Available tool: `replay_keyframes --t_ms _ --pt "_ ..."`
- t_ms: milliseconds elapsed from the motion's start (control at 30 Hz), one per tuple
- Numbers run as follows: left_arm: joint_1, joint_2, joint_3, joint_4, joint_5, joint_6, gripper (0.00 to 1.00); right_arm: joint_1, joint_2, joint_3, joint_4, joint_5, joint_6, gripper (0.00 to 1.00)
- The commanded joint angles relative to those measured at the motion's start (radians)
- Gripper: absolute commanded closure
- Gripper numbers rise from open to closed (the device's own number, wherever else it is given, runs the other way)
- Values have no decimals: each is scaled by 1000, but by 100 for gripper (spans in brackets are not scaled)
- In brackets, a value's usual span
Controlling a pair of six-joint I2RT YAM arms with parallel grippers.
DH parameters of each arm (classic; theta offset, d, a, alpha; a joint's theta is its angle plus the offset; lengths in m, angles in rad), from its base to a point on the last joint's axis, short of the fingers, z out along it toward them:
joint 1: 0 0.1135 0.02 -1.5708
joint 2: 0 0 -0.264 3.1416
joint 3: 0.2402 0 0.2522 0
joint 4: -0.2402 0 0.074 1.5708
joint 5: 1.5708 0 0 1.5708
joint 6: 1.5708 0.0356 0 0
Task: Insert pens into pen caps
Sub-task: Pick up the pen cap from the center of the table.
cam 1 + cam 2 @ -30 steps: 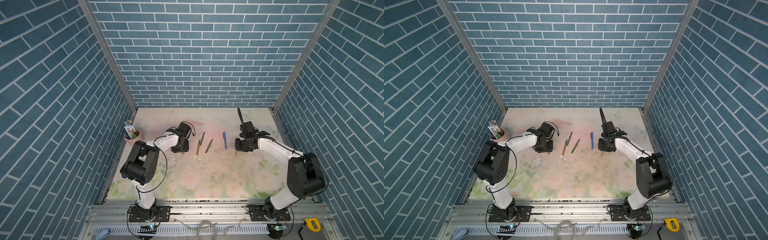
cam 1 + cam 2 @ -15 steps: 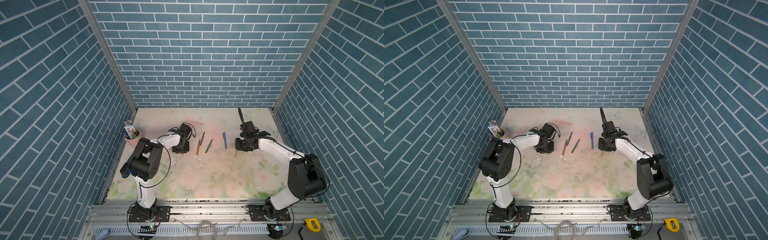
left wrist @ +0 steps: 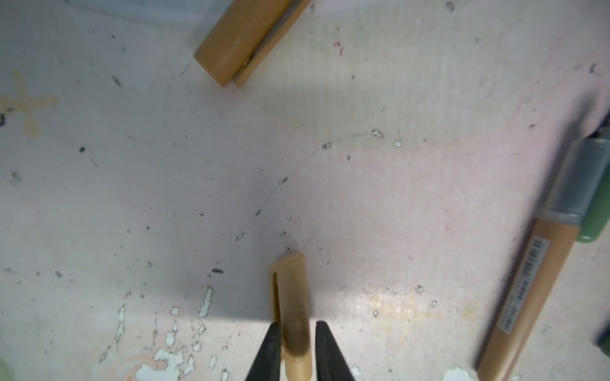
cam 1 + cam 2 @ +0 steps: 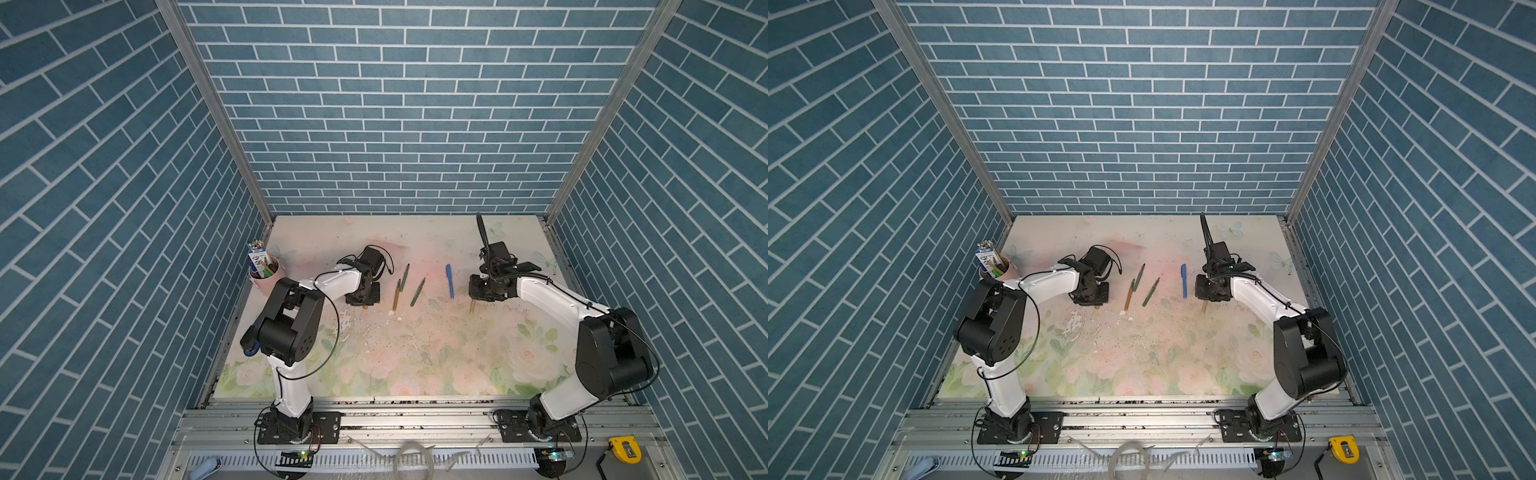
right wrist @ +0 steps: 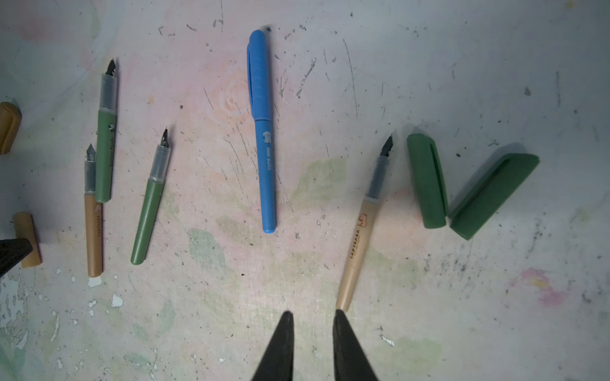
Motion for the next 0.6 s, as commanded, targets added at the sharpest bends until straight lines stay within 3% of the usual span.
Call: replay_keyframes --t_ms 0,200,567 --pt "-4 -12 -6 -13 -19 12 78 5 -17 -3 1 -11 -2 76" --pt "-5 -3 -7 -24 -45 8 66 6 -13 -1 6 -21 -2 76" --pt "-4 53 16 -38 -42 22 75 6 -25 -20 26 -36 2 78"
